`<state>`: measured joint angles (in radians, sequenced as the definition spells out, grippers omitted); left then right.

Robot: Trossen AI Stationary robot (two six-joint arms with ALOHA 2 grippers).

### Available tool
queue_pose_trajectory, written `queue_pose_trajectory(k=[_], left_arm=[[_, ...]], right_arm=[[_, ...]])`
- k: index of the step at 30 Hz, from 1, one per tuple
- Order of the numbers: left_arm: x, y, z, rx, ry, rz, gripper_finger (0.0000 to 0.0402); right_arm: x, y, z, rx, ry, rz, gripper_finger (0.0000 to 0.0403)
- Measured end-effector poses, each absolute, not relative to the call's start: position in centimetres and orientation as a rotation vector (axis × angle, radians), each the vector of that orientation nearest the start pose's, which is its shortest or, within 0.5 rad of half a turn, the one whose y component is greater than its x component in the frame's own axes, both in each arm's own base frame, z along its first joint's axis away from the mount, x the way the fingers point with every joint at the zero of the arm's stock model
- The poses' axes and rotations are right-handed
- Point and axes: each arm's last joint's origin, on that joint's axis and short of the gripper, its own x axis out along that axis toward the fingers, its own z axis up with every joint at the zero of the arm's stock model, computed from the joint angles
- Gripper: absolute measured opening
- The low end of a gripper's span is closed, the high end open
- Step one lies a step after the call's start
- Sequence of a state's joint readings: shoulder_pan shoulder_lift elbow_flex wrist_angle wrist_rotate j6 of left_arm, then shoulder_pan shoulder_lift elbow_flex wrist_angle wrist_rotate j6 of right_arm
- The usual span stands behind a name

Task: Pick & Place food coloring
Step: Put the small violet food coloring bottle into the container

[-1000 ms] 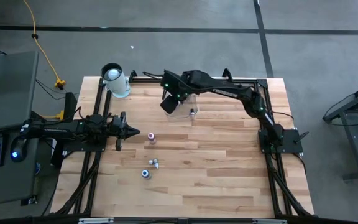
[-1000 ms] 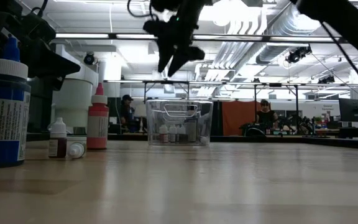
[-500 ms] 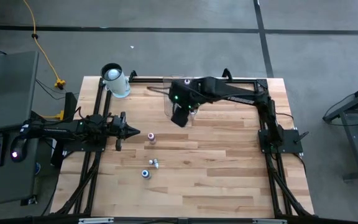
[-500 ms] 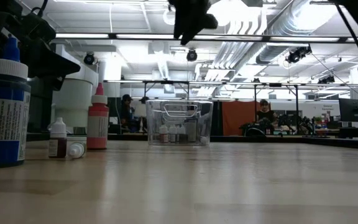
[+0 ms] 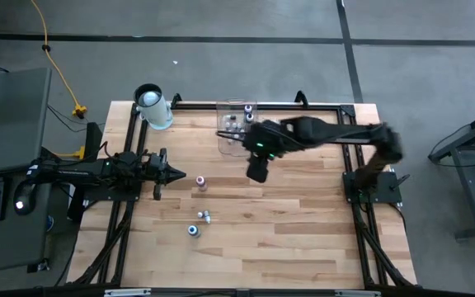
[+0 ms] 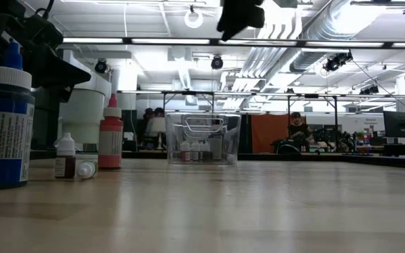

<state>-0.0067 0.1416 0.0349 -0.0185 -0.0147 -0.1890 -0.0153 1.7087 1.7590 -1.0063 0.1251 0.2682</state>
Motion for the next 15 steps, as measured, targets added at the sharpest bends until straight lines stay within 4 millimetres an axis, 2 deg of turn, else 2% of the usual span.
queue_pose_trajectory(k=[7, 15], left_arm=[[10.5, 0.0, 16.2, -0.187, 0.124, 0.020, 0.0001], [10.5, 0.0, 16.2, -0.187, 0.123, 0.020, 0.0001]], right_arm=[[28.2, -0.3, 31.3, 0.353, 0.726, -0.155, 0.0156], [20.6, 0.0, 28.4, 0.390, 0.522, -0.070, 0.0156]])
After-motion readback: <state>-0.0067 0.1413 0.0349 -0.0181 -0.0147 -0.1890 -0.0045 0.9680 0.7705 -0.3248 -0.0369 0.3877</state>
